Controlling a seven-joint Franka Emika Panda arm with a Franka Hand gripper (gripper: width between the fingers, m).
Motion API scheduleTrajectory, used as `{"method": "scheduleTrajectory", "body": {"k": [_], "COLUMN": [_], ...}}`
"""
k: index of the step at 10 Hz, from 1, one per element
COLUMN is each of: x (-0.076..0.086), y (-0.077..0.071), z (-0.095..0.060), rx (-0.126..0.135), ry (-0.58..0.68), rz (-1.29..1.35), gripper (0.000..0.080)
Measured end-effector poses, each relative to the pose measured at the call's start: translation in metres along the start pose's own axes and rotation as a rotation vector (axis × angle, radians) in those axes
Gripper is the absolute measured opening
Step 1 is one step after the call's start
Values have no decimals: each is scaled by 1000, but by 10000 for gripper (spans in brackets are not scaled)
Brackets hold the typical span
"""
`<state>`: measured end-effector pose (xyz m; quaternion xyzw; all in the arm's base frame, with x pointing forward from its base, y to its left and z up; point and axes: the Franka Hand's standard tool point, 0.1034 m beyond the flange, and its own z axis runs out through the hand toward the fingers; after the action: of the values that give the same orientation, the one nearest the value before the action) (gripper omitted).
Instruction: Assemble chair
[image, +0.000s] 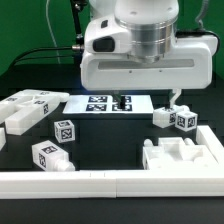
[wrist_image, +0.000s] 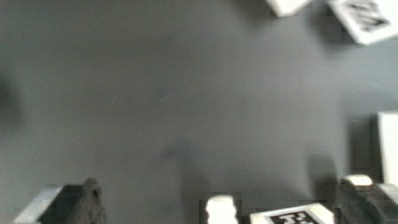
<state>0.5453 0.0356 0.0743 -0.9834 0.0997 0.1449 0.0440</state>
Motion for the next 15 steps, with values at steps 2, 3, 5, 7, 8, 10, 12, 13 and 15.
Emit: {"method": "scheduleTrajectory", "body": {"k": [2, 3, 5, 7, 8, 10, 12, 13, 15], "x": [0, -1, -8, -9, -11, -17, -42, -50, -50], "y": [-5, -7, -4, -4, -5, -5, -2, -1, -1], "z": [1, 2, 16, 17, 18, 24, 42, 49, 50], "rx": [9, 22, 179, 217, 225, 310, 424, 442, 467], "ry": [2, -3, -77, -98, -121, -188, -387, -483, -590], "rz": [109, 184, 513, 572, 562, 630, 705, 709, 670], "gripper": [649, 649, 649, 649, 649, 649, 649, 649, 649]}}
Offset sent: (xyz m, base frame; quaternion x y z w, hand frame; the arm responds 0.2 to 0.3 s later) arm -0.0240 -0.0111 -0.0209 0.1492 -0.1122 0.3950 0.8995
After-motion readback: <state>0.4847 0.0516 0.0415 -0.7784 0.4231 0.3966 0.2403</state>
